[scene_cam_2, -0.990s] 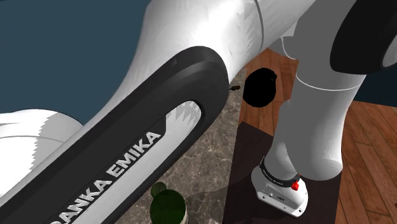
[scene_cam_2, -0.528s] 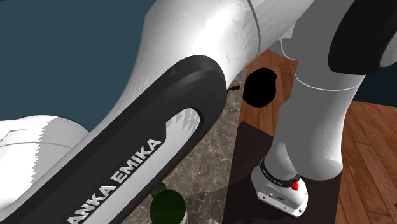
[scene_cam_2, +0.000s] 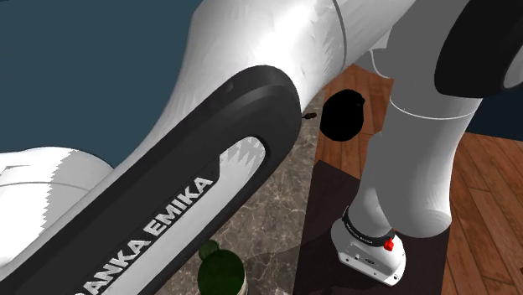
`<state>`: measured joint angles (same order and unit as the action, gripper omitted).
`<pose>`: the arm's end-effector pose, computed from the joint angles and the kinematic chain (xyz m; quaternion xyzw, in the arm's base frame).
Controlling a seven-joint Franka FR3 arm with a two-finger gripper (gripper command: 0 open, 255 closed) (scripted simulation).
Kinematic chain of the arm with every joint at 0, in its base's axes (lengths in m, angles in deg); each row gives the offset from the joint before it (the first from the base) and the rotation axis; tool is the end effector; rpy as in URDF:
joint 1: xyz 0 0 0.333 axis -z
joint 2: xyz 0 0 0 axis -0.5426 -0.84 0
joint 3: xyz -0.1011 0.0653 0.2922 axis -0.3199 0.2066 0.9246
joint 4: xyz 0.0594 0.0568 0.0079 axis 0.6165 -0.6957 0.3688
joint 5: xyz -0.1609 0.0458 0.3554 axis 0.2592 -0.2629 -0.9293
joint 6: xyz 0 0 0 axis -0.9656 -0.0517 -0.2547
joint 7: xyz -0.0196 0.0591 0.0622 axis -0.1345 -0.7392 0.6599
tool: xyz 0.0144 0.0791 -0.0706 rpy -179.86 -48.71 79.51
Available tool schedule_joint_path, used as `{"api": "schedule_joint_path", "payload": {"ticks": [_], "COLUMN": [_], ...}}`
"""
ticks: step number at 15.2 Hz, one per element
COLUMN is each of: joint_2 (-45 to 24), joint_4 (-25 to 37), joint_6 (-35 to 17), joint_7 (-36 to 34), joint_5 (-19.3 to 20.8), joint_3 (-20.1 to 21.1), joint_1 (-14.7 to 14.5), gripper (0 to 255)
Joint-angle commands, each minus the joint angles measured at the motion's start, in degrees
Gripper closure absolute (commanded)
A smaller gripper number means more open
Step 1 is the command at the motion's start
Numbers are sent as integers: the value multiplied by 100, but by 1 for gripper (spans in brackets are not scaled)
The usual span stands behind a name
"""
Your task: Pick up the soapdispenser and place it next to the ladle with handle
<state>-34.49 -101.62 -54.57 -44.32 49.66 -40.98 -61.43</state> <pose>0.2906 0.5333 0.4272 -0.9983 0.0140 0.0454 0.0346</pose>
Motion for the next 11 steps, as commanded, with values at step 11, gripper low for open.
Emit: {"api": "schedule_joint_path", "payload": {"ticks": [11], "joint_2": [199], "joint_4": [431], "joint_6": [603], "joint_7": [81], "joint_5": [-120], "joint_3": [12], "joint_1": [64], "gripper": [0]}}
